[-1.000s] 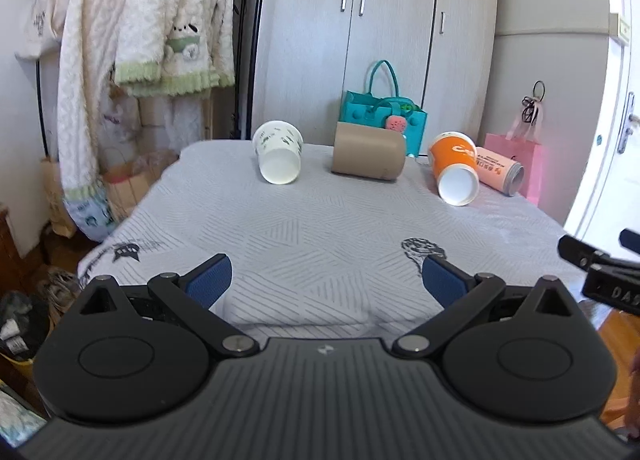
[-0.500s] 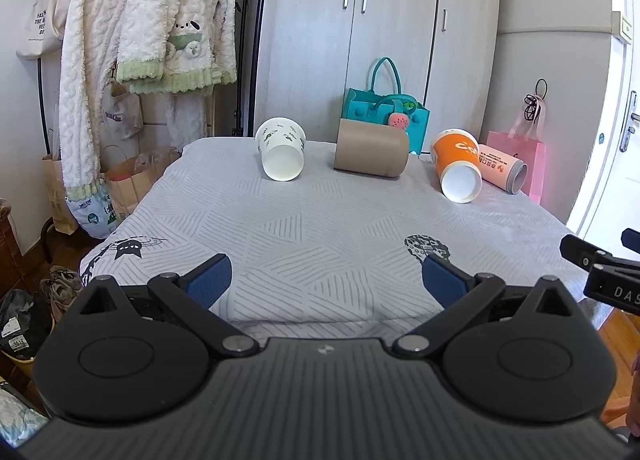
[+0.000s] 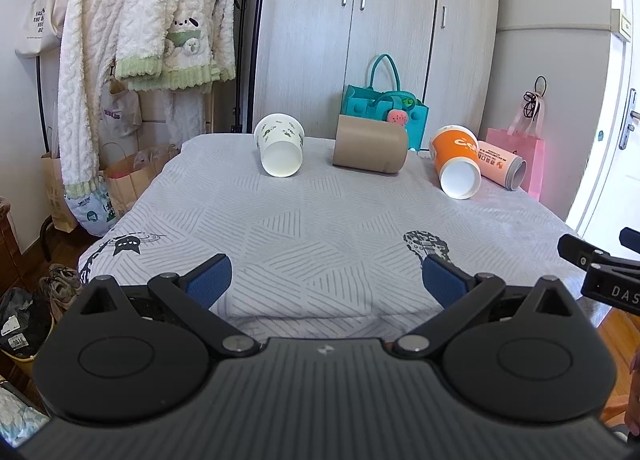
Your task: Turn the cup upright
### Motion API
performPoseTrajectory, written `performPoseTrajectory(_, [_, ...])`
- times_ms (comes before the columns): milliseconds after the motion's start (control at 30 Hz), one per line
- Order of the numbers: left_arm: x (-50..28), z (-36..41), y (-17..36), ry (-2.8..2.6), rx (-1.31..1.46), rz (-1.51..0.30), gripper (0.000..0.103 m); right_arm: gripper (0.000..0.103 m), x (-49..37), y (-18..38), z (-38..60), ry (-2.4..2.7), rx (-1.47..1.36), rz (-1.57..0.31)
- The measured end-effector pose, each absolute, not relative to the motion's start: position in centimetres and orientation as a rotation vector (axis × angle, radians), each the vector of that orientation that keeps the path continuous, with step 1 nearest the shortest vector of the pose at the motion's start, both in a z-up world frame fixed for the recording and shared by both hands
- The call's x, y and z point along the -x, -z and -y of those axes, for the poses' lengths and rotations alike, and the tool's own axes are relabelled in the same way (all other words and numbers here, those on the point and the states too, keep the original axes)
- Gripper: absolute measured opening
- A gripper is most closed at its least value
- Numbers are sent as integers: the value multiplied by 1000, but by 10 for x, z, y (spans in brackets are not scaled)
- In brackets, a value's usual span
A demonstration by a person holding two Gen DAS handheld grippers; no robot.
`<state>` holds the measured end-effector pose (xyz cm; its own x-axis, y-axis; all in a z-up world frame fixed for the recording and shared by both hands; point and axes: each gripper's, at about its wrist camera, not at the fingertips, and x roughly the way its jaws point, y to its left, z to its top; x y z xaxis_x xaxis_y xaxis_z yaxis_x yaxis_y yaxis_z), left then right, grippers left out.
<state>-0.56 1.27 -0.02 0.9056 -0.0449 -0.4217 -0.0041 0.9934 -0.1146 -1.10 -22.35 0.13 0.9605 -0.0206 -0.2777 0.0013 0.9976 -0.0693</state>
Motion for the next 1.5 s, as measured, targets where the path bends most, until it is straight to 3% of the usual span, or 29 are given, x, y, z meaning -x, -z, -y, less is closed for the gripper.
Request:
performPoseTrajectory(267, [-1,-9,-6,49,107,-483,103,103,10,-5,229,-34,71,-301])
performPoseTrajectory(633, [-56,45,-61,260,-20,-527,103,103,-6,-39,284,-236,103,-390])
performPoseTrajectory(1167, [-220,175,-96,522,79,-726,101,103,-91,-75,347,-375,212,-445])
performPoseTrajectory(1500, [-318,235,-75,488,108,-853,96,103,-180,-73,380,-450,200,-475])
